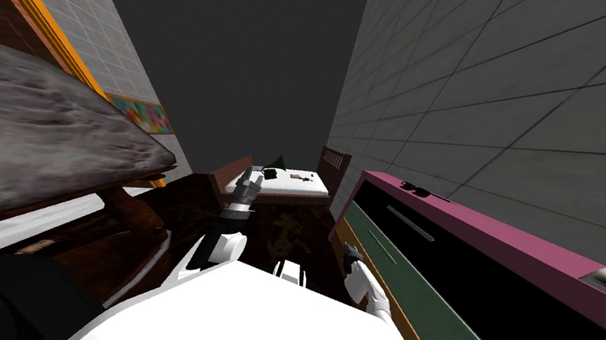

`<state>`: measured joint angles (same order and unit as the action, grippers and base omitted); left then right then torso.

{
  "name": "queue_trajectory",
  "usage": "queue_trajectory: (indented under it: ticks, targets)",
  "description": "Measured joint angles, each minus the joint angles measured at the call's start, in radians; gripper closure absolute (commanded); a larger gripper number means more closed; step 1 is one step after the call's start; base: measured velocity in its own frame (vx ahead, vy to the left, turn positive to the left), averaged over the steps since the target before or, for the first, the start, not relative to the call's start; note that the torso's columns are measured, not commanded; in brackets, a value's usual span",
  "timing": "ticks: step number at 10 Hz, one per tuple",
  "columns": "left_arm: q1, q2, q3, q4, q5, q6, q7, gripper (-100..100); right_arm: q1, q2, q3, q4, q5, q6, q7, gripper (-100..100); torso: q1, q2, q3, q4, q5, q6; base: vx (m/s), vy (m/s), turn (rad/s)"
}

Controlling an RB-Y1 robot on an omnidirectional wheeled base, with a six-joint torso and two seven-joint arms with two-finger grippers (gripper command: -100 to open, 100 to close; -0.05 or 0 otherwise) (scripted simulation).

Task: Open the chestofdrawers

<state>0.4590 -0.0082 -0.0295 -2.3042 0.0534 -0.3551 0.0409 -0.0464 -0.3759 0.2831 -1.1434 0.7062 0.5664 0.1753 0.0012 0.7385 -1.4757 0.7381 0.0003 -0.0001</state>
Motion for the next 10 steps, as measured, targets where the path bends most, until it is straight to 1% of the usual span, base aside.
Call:
queue_trajectory:
  ticks: [1,3,4,5,6,7,8,9,10]
  targets:
    - [0.000,0.000,0.000,0.000,0.000,0.000,0.000,0,-0.014,-0.001,0.004,0.038,0.013,0.018,0.001,-100,-0.001,-0.001,0.000,0.000,0.000,0.000,0.004,0.061,0.112]
    - [0.000,0.000,0.000,0.000,0.000,0.000,0.000,0,-0.021,-0.030,0.018,0.060,0.003,0.079,0.039,-100,-0.002,-0.001,0.000,0.000,0.000,0.001,0.003,0.031,0.017]
    - [0.000,0.000,0.000,0.000,0.000,0.000,0.000,0,-0.027,-0.027,0.018,0.085,0.020,0.082,0.031,-100,-0.003,0.000,0.000,0.000,-0.001,0.000,-0.001,0.031,0.101]
    - [0.000,0.000,0.000,0.000,0.000,0.000,0.000,0,-0.039,-0.033,0.023,0.124,0.048,0.092,0.020,-100,-0.002,0.000,0.000,0.000,-0.001,0.000,0.003,0.031,0.062]
    - [0.000,0.000,0.000,0.000,0.000,0.000,0.000,0,-0.042,-0.039,0.026,0.140,0.051,0.110,0.025,-100,-0.001,0.000,0.000,0.000,0.000,0.000,-0.004,0.045,0.114]
    - [0.000,0.000,0.000,0.000,0.000,0.000,0.000,0,-0.039,-0.052,0.033,0.140,0.055,0.145,0.043,-100,0.000,0.000,0.000,0.000,0.000,0.000,-0.007,0.041,0.053]
    - [0.000,0.000,0.000,0.000,0.000,0.000,0.000,0,-0.047,-0.055,0.037,0.161,0.068,0.164,0.046,-100,-0.001,0.000,0.000,0.000,0.000,0.000,-0.004,0.020,-0.011]
    - [0.000,0.000,0.000,0.000,0.000,0.000,0.000,0,-0.059,-0.056,0.037,0.189,0.071,0.165,0.045,-100,-0.002,0.000,0.000,0.000,-0.001,0.000,-0.003,0.031,0.116]
    - [0.000,0.000,0.000,0.000,0.000,0.000,0.000,0,-0.071,-0.068,0.042,0.226,0.086,0.175,0.042,-100,-0.001,-0.001,0.000,0.000,0.000,0.000,-0.002,0.027,0.056]
